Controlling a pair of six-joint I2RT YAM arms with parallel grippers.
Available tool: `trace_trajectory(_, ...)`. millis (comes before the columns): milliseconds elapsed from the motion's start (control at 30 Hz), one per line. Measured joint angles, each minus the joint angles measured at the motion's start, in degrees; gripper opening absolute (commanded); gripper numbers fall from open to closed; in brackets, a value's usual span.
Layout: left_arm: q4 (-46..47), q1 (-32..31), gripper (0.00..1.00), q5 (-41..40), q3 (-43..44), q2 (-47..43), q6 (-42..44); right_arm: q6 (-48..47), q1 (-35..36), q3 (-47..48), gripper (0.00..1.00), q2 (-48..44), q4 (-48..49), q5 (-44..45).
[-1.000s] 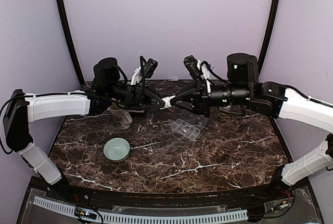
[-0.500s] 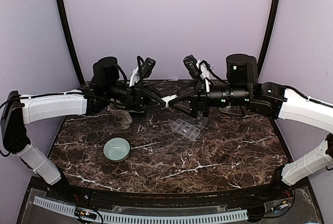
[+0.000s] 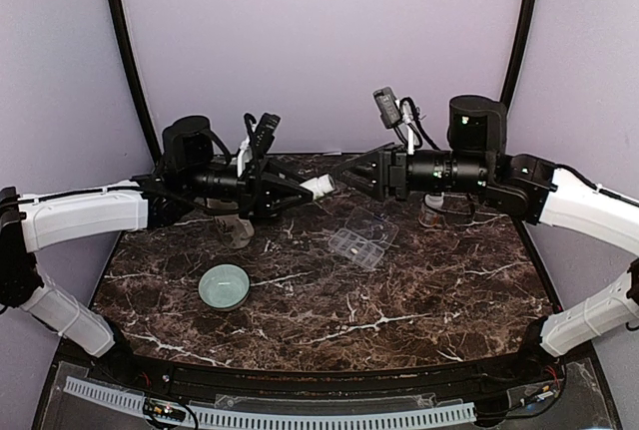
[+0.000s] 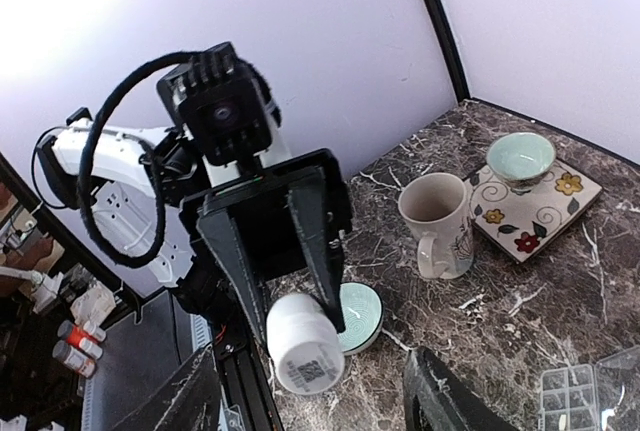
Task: Sort the pills into containers
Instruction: Unscrew the lid of the pill bottle.
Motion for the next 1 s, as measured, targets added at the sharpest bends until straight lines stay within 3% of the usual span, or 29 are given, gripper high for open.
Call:
trace_trajectory(267, -0.7, -0.09, 0.04, -6.62, -2.12, -2.6, 5.29, 8.83, -2.86, 0.0, 0.58, 1.7, 0.22, -1.22)
trace_trajectory(733, -1.97, -0.66, 0.04, -10.86, -2.16, -2.69, 9.81, 14.84, -2.86, 0.0, 0.54, 5.6, 1.49, -6.49)
trace_trajectory(1000, -4.55, -1.81, 0.04, -11.89, -2.03, -2.67, 12.07, 15.82, -2.86, 0.35, 0.42, 7.3, 1.64, -8.07)
